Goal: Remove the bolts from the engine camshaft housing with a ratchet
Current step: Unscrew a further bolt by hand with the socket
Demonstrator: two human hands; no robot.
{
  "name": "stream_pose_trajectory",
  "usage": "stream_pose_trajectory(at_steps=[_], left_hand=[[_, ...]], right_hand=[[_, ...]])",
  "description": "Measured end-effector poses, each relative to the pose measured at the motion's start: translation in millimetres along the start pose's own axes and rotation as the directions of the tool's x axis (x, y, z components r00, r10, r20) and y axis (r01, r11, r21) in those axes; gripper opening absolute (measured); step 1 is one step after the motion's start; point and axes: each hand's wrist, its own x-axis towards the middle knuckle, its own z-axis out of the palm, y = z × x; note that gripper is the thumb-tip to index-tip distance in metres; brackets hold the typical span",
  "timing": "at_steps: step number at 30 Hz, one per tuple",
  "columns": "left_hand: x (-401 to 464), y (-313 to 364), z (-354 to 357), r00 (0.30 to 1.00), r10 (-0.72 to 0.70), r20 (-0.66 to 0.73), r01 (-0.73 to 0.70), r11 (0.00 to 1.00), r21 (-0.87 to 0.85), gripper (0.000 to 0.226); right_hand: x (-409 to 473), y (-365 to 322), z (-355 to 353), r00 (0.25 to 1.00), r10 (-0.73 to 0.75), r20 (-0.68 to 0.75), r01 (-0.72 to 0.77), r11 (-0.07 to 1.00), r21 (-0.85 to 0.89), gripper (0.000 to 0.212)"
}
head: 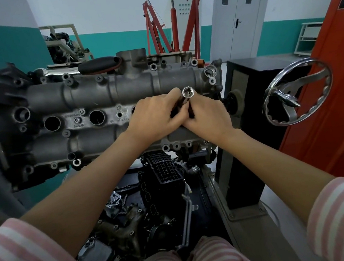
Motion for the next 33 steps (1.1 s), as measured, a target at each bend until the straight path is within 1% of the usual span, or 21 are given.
stream_pose_trajectory(at_steps=[4, 6, 10, 12, 15, 19, 21, 23, 25, 27, 30, 33], left_hand=[[-0.1, -2.7, 0.7, 1.000, -0.020, -0.012, 0.020, 0.999, -0.039, 0.056], [-0.2, -4.1, 1.1, 1.000, -0.022, -0.021, 0.020, 0.998, -0.060, 0.059], [-0.3, -4.2, 1.4, 1.000, -0.001, -0.003, 0.001, 0.999, -0.043, 0.066], [-0.1, -3.1, 1.0, 1.000, 0.005, 0.008, -0.005, 1.000, -0.013, 0.067], [0.2, -1.9, 0.6, 1.000, 0.003, -0.003, -0.003, 1.000, -0.003, 0.062], [-0.1, 0.5, 0.1, 1.000, 0.000, -0.007, 0.000, 0.999, -0.034, 0.048], [0.1, 0.4, -0.1, 1.000, -0.019, -0.011, 0.018, 0.999, -0.049, 0.045], [0.2, -0.9, 0.1, 0.999, -0.037, -0.012, 0.036, 0.998, -0.055, 0.046], [-0.2, -2.7, 1.1, 1.000, -0.023, -0.014, 0.023, 0.999, -0.041, 0.051], [0.0, -4.3, 1.4, 1.000, -0.020, -0.003, 0.020, 0.999, -0.029, 0.061], [0.9, -4.2, 0.2, 1.000, -0.016, 0.016, 0.016, 1.000, -0.023, 0.069], [0.9, -1.7, -0.8, 1.000, -0.009, 0.009, 0.009, 1.000, -0.016, 0.069]], right_hand=[[0.8, 1.2, 1.8, 1.000, 0.008, -0.004, -0.009, 0.999, -0.032, 0.029], [0.2, 1.3, 1.6, 1.000, 0.002, -0.006, -0.003, 1.000, -0.019, 0.026], [-2.0, 0.5, 1.0, 0.998, -0.028, -0.057, 0.029, 0.999, 0.015, 0.024], [-1.9, 0.3, 1.3, 0.998, -0.031, -0.048, 0.032, 0.999, 0.012, 0.024], [-0.2, 1.8, 1.8, 1.000, -0.007, -0.006, 0.007, 1.000, -0.008, 0.021], [0.1, 1.2, 0.9, 1.000, -0.018, -0.021, 0.017, 1.000, -0.017, 0.037], [0.4, 1.5, 1.5, 1.000, -0.011, -0.024, 0.011, 1.000, -0.016, 0.039], [0.8, 2.3, 2.4, 1.000, -0.004, -0.016, 0.003, 1.000, -0.031, 0.037], [0.4, 2.2, 2.8, 1.000, 0.002, -0.019, -0.003, 0.999, -0.039, 0.030], [-1.4, 1.0, 2.4, 0.999, -0.009, -0.043, 0.008, 1.000, -0.006, 0.027], [-3.9, -1.1, 0.4, 0.995, -0.038, -0.090, 0.041, 0.999, 0.030, 0.019], [-3.0, -1.5, -0.1, 0.999, -0.023, -0.044, 0.023, 1.000, 0.008, 0.019]])
